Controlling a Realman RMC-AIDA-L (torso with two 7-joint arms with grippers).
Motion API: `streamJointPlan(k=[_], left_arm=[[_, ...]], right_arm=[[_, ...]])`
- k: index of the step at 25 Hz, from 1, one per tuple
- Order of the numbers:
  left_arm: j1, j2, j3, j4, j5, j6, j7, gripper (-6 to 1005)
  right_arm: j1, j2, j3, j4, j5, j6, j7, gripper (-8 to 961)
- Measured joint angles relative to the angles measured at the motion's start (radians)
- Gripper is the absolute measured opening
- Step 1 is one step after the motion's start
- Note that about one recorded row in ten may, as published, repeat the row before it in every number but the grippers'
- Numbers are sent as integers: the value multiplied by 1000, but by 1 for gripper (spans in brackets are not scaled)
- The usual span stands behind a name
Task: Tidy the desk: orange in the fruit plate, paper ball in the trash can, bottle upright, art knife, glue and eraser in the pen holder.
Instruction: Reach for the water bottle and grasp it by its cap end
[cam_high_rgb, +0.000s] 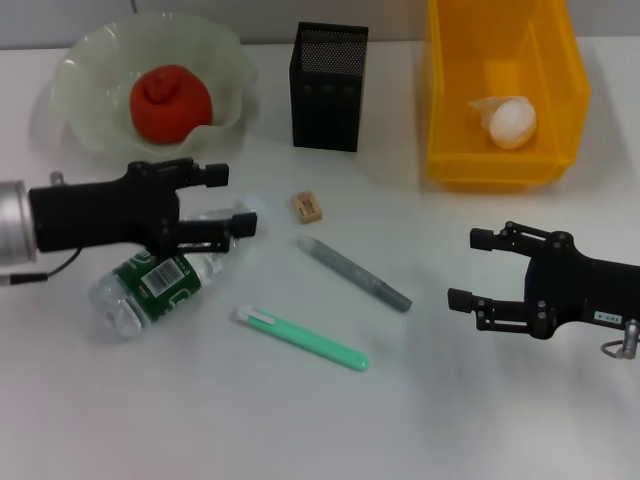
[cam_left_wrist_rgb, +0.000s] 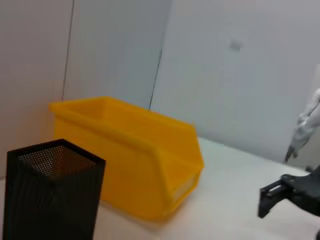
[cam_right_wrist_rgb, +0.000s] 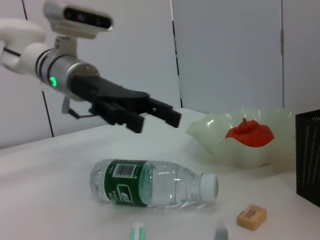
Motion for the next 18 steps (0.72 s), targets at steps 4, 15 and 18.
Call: streamJointPlan(k=[4,15,18], left_arm=[[-19,-26,-1,178,136,-62,-200,829],[-231,-101,-25,386,704,-66,-716,829],[-282,-135,-25,394,848,-59,-800,829]], right_arm=[[0,0,1,0,-1,6,0,831],[-7,0,8,2,0,25,-1,831],[-8,0,8,1,1,26,-1,831]])
